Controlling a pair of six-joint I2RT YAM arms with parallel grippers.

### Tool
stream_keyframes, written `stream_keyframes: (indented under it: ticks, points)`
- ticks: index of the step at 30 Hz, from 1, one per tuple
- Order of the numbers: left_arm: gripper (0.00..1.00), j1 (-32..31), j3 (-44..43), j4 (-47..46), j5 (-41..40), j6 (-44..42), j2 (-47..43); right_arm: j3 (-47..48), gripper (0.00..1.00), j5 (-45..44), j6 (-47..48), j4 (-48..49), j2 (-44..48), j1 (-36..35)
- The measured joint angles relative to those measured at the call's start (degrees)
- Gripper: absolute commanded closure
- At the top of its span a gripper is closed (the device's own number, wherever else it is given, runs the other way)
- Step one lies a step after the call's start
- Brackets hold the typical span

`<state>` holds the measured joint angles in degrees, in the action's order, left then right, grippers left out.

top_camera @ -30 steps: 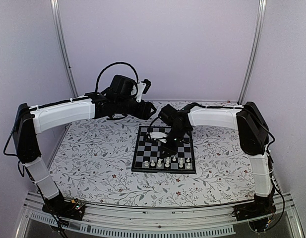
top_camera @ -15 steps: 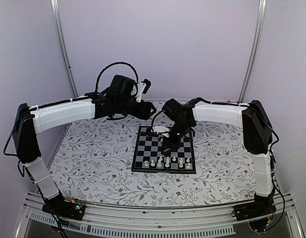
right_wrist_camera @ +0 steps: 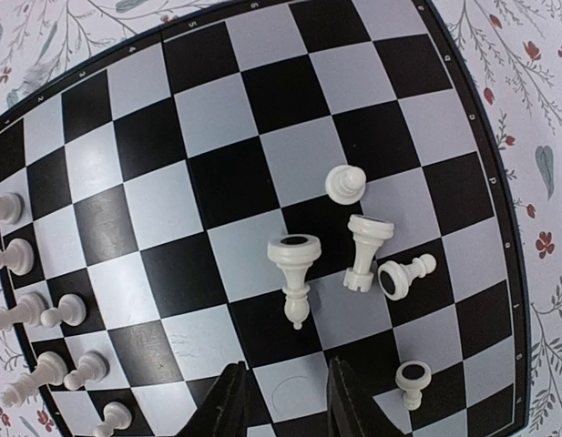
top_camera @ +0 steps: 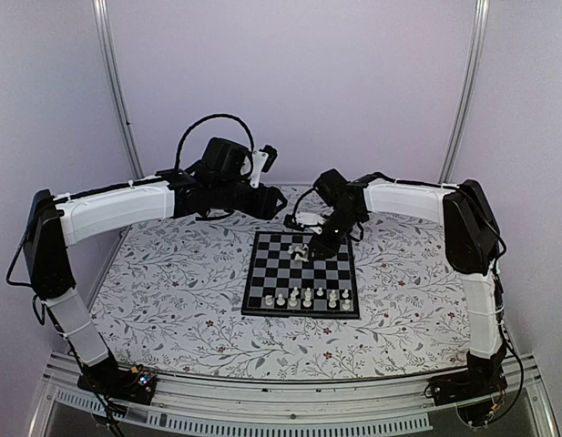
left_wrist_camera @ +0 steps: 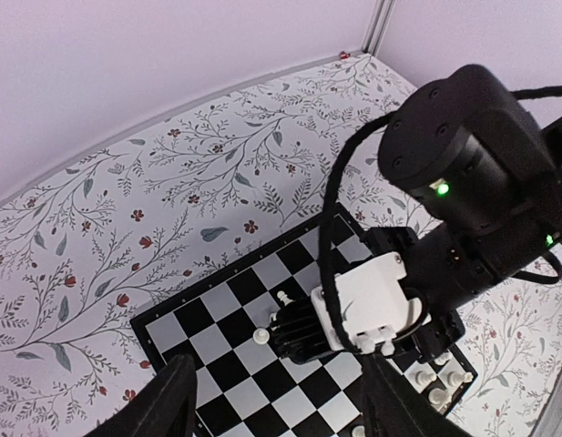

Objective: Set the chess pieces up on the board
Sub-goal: Pick up the chess piece from the chessboard.

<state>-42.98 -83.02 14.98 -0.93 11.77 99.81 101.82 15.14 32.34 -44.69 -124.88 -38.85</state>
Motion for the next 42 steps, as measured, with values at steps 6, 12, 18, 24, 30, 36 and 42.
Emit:
stream_keyframes:
  ticks: [6, 12, 18, 24, 30, 36, 42]
  points:
    - [0.37, 0.0, 0.0, 0.0, 0.0, -0.2, 0.0, 1.8, 0.68, -1.2, 0.0, 1.1, -3.8, -0.2]
    - [0.36, 0.0, 0.0, 0.1, -0.4, -0.3, 0.0, 3.5, 0.7, -1.3, 0.0, 1.7, -5.9, -0.2]
    - [0.37, 0.0, 0.0, 0.1, -0.8, -0.6, 0.0, 3.9, 0.82, -0.6, 0.0, 2.3, -6.7, -0.2]
    - [0.36, 0.0, 0.0, 0.1, -1.0, -0.7, 0.0, 3.9, 0.94, 1.4, 0.0, 2.2, -6.9, -0.2]
    - [0.35, 0.0, 0.0, 0.1, -1.1, -0.6, 0.0, 1.7, 0.95, 2.7, 0.1, 3.3, -5.7, -0.1]
    - [0.35, 1.4, 0.5, -1.8, 0.8, 2.2, 0.7, -4.2, 0.96, 3.5, 0.0, 3.1, -1.0, -0.1]
    - [0.39, 5.4, 4.3, -7.2, 10.0, 9.0, 2.6, -7.4, 0.96, 4.0, 0.0, 3.2, 5.8, -0.1]
